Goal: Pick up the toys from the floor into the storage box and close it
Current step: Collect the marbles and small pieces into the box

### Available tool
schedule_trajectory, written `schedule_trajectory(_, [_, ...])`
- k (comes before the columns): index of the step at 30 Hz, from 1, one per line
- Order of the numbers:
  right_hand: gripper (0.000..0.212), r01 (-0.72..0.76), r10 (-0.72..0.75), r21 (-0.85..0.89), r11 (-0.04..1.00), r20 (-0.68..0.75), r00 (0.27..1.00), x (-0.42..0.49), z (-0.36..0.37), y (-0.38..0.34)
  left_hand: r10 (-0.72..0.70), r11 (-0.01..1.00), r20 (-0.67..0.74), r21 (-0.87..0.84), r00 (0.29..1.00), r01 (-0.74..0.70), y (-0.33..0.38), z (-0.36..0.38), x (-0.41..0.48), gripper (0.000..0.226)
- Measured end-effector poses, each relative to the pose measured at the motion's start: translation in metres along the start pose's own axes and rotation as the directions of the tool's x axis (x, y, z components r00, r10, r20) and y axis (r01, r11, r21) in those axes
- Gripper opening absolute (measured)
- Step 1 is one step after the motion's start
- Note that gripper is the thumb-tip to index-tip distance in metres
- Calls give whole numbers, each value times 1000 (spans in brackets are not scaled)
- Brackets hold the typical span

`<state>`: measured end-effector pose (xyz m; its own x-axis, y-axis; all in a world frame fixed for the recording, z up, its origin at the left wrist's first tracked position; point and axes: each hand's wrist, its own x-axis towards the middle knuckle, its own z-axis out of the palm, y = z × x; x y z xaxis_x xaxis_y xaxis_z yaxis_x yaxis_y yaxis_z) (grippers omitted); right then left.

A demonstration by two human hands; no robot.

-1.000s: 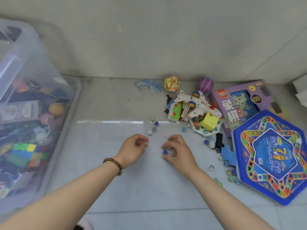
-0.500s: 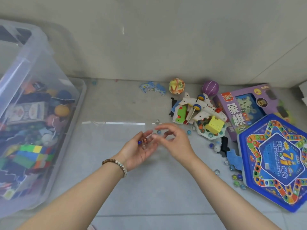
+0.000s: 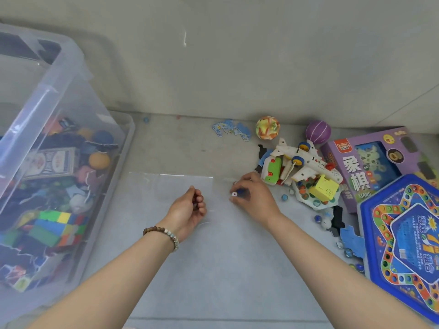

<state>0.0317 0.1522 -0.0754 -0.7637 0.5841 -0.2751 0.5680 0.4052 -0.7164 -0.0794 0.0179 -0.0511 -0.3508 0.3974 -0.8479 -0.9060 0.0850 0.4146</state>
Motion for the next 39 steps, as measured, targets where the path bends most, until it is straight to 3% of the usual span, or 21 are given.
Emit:
schedule_trajectory(6, [13, -52, 52, 0, 999, -68, 996, 4, -1, 1, -16, 1000, 54, 14, 998, 15, 1, 0, 3, 32])
schedule_trajectory(9, [14, -96, 114, 155, 983, -107, 988, 1, -2, -10, -92, 996, 130, -3, 987, 93, 0, 5, 2, 34])
schedule_trajectory(14, [16, 48, -70, 302, 952, 63, 996, -10, 1, -61, -150, 982, 333, -56, 931, 179, -2, 13, 1, 32])
schedule_trajectory(17, [17, 57, -92, 440, 896, 58, 994, 1, -7, -74, -106, 969, 280, -188, 954, 163, 9, 13, 7, 28])
schedule_trajectory(20, [14, 18, 9, 569, 822, -43, 999, 22, -19, -64, -101, 943, 186, -296, 977, 154, 25, 11, 13, 28])
schedule_trajectory(23, [20, -22, 107, 369, 929, -213, 971, 47, -20, -40, -116, 938, 143, -309, 983, 156, 34, 12, 19, 29])
schedule_trajectory(28, [51, -56, 77, 102, 993, -222, 972, 99, -15, -22, -134, 937, 104, -309, 986, 160, 45, 7, 27, 30])
schedule_trajectory(34, [31, -73, 77, 25, 997, -351, 933, 137, -14, -23, -95, 947, 111, -295, 989, 124, 62, 6, 40, 30])
schedule_trajectory(39, [19, -118, 111, -3, 993, -323, 940, 148, -14, -35, -5, 956, 134, -292, 991, 44, 70, 11, 47, 27])
